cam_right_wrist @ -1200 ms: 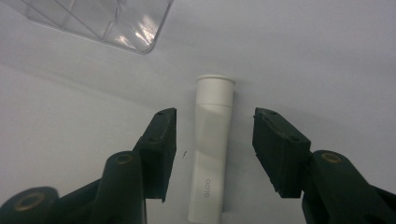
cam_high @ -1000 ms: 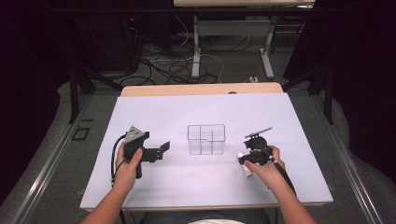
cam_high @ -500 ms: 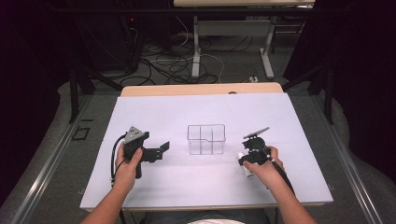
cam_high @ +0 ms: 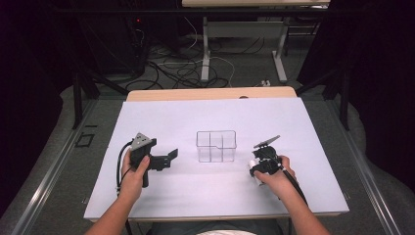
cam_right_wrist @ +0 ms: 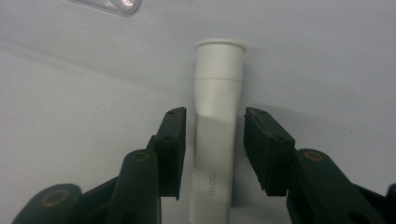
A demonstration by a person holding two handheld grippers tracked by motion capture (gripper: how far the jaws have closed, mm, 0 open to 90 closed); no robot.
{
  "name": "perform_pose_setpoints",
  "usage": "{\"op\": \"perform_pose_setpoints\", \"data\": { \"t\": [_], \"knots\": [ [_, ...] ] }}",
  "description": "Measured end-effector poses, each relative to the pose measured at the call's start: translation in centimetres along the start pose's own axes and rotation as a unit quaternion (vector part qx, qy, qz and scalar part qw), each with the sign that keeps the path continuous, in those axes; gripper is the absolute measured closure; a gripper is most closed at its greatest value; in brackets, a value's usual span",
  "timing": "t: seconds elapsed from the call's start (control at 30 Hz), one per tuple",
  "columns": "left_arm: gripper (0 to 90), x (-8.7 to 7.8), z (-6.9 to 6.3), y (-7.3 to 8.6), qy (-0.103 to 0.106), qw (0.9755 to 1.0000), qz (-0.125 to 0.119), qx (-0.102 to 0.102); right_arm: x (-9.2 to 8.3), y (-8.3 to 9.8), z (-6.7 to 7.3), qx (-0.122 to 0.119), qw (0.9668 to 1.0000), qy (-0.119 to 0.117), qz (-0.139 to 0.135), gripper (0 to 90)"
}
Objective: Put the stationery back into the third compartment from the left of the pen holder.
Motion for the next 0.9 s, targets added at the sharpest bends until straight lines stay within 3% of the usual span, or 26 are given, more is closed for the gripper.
{"op": "perform_pose_setpoints", "data": {
  "t": [0.27,0.4,0.9],
  "knots": [
    [1.3,0.07,-0.03,0.07,0.001,1.0,0.002,0.001,0.28,0.44,0.13,-0.006,0.9999,-0.004,0.008,63.7],
    [1.3,0.15,-0.1,0.1,0.001,1.0,0.001,-0.001,0.27,0.46,0.09,0.005,0.9999,-0.002,0.011,68.0],
    [1.3,0.23,-0.1,0.26,0.002,1.0,0.006,0.0,0.21,0.54,0.03,0.014,0.9996,-0.015,0.018,69.5]
  ]
}}
Point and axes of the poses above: each handheld gripper's, and its own axes: x roughly forward along the jaws, y roughly out of its underside, z roughly to its left, the point moved 10 cm from there along x, roughly forward along the jaws, and after that the axes turned 14 degrees about y, right-handed, at the moved point
